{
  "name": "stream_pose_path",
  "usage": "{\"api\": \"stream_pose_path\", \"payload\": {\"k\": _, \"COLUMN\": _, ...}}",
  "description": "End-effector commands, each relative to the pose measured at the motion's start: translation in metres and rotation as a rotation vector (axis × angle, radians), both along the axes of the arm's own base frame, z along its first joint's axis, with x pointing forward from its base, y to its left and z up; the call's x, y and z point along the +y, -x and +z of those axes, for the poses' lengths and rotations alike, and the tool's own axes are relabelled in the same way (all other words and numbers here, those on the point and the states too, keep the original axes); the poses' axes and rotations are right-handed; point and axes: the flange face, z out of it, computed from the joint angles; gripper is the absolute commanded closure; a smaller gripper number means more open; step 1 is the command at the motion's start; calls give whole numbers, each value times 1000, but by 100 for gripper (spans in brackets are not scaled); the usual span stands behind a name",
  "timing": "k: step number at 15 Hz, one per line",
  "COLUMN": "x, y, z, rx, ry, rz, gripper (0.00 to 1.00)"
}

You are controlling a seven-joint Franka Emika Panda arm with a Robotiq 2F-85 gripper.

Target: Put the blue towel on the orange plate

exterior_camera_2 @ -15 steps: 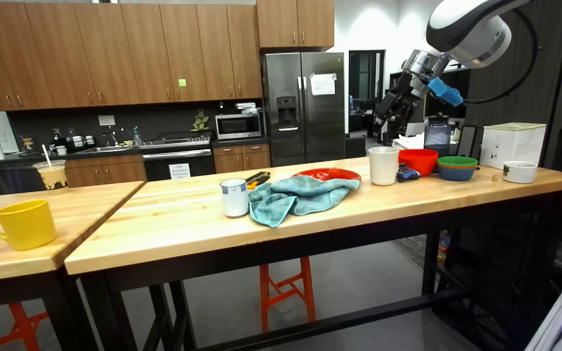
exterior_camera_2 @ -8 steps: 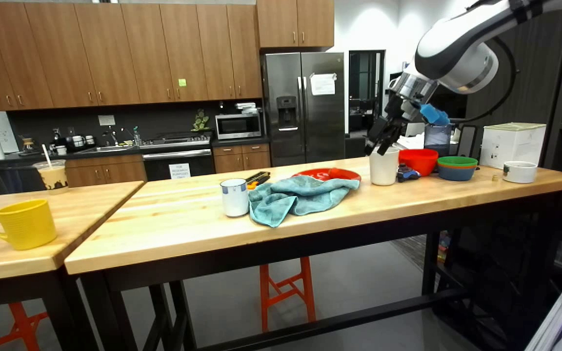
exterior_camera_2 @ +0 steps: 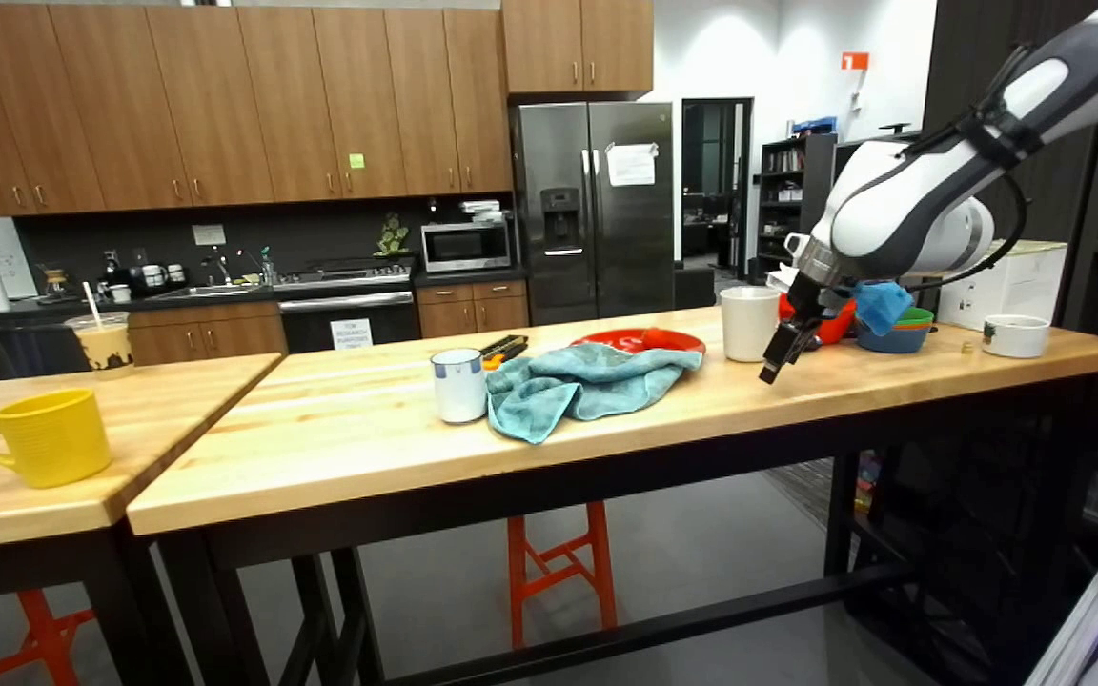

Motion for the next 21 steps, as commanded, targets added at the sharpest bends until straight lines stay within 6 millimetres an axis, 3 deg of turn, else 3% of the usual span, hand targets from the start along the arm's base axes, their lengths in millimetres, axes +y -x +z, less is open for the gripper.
{"api": "stream_pose_path", "payload": {"k": 1, "x": -31, "y": -1, "z": -14, "rx": 9, "ry": 83, "rz": -41, "gripper": 0}}
{"api": "stream_pose_path", "payload": {"k": 4, "x": -40, "y": 0, "z": -19, "rx": 32, "ry": 94, "rz": -81, "gripper": 0}}
{"api": "stream_pose_path", "payload": {"k": 6, "x": -27, "y": 5, "z": -2, "rx": 52, "ry": 13, "rz": -44, "gripper": 0}}
{"api": "stream_pose_path", "payload": {"k": 9, "x": -17, "y": -6, "z": 48, "rx": 61, "ry": -105, "rz": -55, "gripper": 0}}
{"api": "stream_pose_path", "payload": {"k": 12, "x": 6, "y": -26, "z": 102, "rx": -16, "ry": -222, "rz": -109, "gripper": 0}}
{"api": "stream_pose_path", "payload": {"k": 14, "x": 21, "y": -33, "z": 126, "rx": -64, "ry": -278, "rz": -144, "gripper": 0}}
{"api": "stream_pose_path", "payload": {"k": 17, "x": 44, "y": -35, "z": 135, "rx": -107, "ry": -320, "rz": -181, "gripper": 0}}
{"api": "stream_pose_path", "payload": {"k": 21, "x": 75, "y": -39, "z": 121, "rx": -233, "ry": -313, "rz": -162, "gripper": 0}}
